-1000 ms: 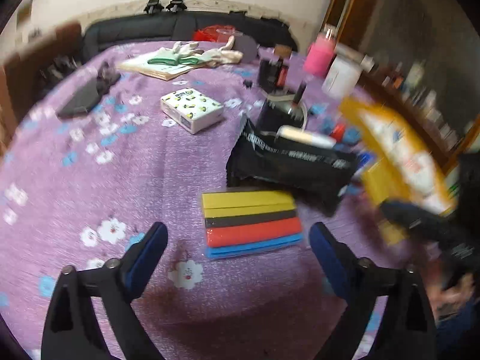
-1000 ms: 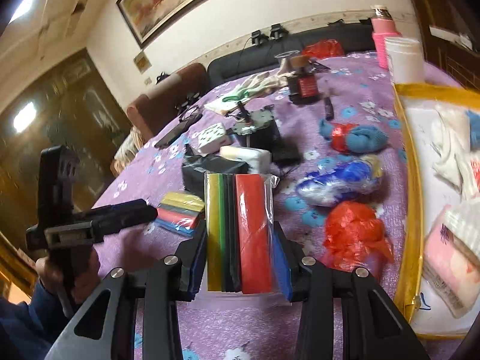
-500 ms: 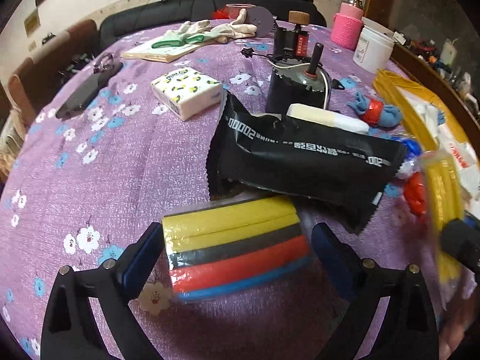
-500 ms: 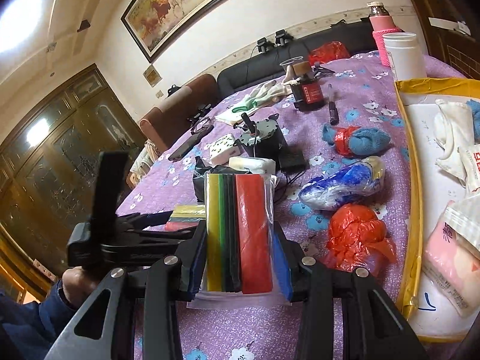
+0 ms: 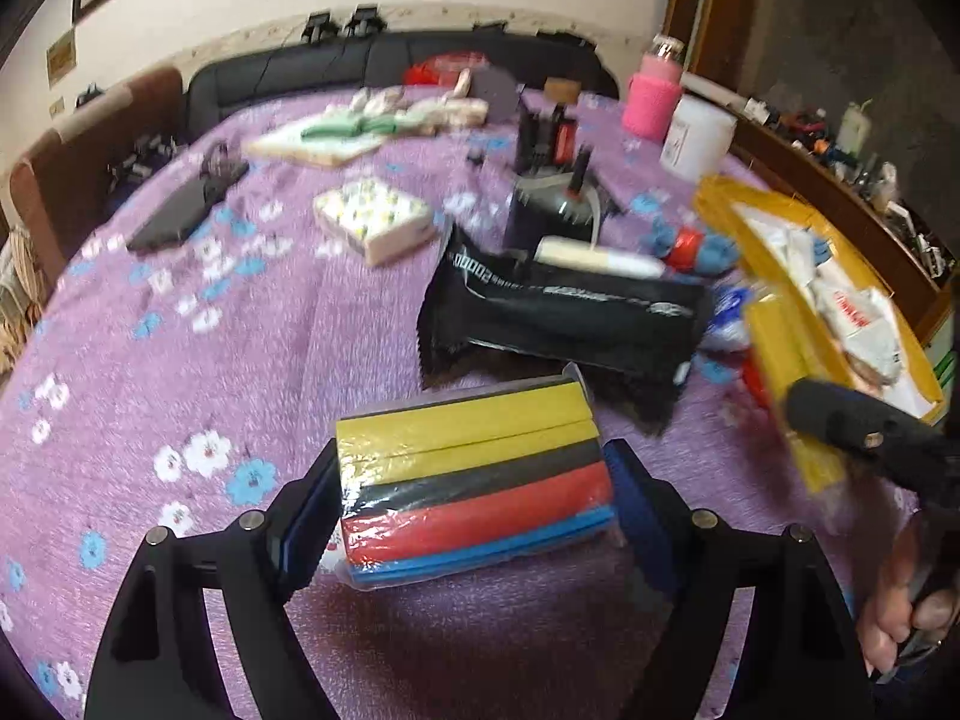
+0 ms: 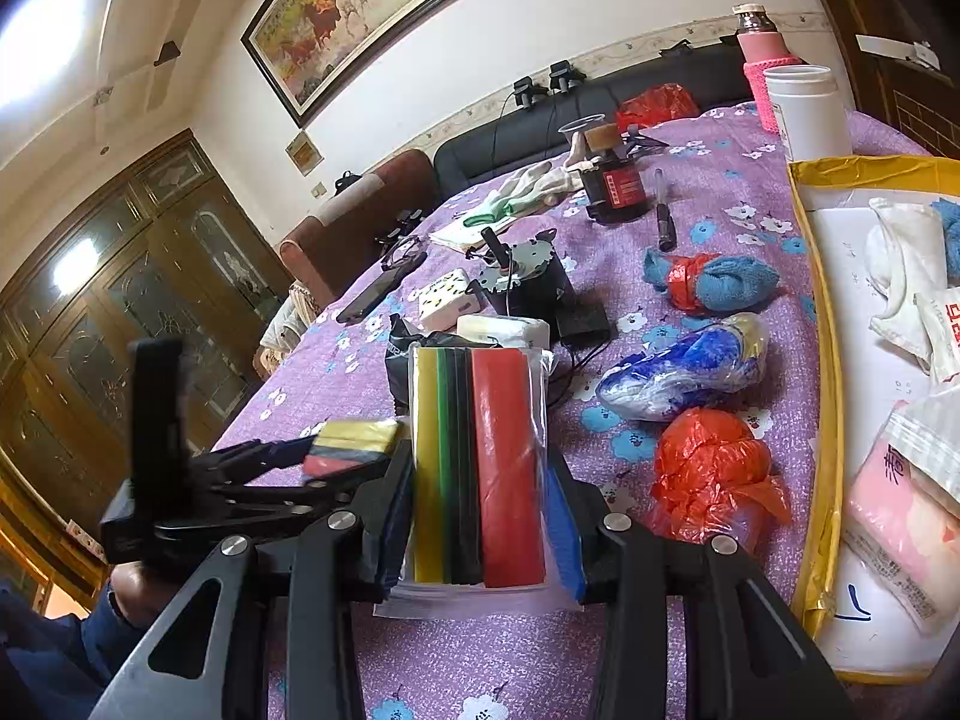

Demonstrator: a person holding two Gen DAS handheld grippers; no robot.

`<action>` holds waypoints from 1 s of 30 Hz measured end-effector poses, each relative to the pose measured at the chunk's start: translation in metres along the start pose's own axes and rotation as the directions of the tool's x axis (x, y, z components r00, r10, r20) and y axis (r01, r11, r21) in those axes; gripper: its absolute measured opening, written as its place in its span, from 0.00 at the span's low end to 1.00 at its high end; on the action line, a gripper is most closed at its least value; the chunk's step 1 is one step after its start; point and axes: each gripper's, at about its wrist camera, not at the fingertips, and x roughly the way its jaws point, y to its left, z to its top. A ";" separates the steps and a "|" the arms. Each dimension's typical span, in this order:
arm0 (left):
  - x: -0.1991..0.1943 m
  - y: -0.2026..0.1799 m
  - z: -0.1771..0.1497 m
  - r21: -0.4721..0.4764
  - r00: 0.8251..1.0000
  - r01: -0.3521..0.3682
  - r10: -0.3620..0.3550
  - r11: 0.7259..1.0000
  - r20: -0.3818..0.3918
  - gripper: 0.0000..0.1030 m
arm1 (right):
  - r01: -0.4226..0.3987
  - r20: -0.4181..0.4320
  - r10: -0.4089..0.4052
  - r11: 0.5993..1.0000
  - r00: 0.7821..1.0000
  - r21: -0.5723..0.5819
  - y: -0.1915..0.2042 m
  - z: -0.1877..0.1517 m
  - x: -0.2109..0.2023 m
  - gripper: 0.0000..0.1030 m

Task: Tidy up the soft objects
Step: 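Carry the right pack into the tray and release it while the left carries its pack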

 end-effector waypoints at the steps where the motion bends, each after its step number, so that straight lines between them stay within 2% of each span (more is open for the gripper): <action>1: -0.004 -0.002 0.001 0.008 1.000 0.000 0.000 1.000 0.014 0.80 | 0.002 0.002 -0.002 1.000 1.000 0.000 0.000 0.000 -0.001 0.42; 10: -0.022 -0.016 0.004 0.047 0.997 0.042 -0.045 0.998 0.058 0.80 | 0.018 0.018 -0.019 1.000 1.000 0.023 -0.003 0.000 -0.005 0.42; 17: -0.032 -0.030 0.009 0.083 0.994 0.063 -0.070 0.995 0.084 0.80 | -0.014 0.072 0.009 0.998 0.997 0.069 -0.006 0.004 -0.029 0.42; 30: -0.038 -0.091 0.025 0.212 0.986 0.122 -0.143 0.970 0.089 0.80 | 0.026 0.171 -0.045 0.994 0.984 0.109 -0.025 0.013 -0.077 0.42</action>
